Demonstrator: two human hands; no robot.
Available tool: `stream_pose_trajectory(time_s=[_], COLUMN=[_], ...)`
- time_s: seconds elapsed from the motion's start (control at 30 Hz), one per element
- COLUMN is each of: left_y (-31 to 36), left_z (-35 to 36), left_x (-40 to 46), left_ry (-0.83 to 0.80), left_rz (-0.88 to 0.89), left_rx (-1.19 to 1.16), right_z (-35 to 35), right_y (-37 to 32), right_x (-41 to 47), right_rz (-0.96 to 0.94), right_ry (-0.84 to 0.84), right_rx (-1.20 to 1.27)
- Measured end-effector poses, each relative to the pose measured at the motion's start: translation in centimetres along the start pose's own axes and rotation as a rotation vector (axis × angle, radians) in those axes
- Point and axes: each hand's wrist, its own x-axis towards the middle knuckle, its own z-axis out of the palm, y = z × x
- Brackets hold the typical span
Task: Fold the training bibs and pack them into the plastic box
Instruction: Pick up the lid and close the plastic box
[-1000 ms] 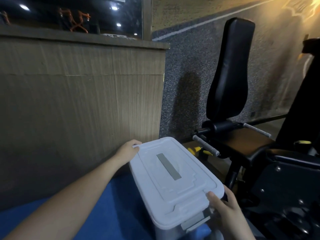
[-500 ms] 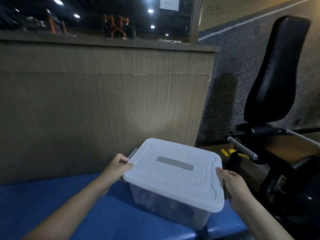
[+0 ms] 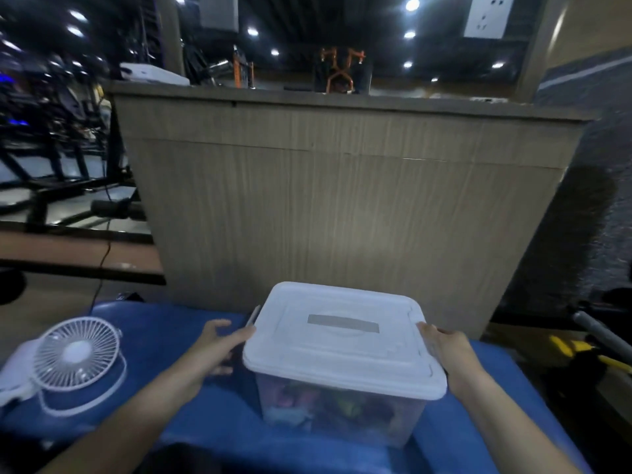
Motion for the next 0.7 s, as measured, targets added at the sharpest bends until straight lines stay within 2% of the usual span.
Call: stream_pose_trajectory(time_s=[0.13,0.2,0.37,0.7], left_y=[2.4,3.1,2.9,2.6], left_z=[0.6,2.1,4.1,5.3], left_x=[1.8,2.0,2.3,2.0], left_ry=[-0.122,-0.131,0.011,0.137], left_rz=[-0.032,-0.017,0.070,0.226], left_rx=[0.044,0.037,-0.085,-0.080], right_z=[-0.2,-0.3,-0.3,0.3], right_y=[0.0,-0.3,-0.6,0.4], right_x=[0.7,0.4,-0.9,-0.9], right_rz=[0.013,0.008,-0.011,-0.115], right_ry=[0.054,0.079,0.053,0.101], right_rx=[-0.039,-0.059,-0.181,-0.286])
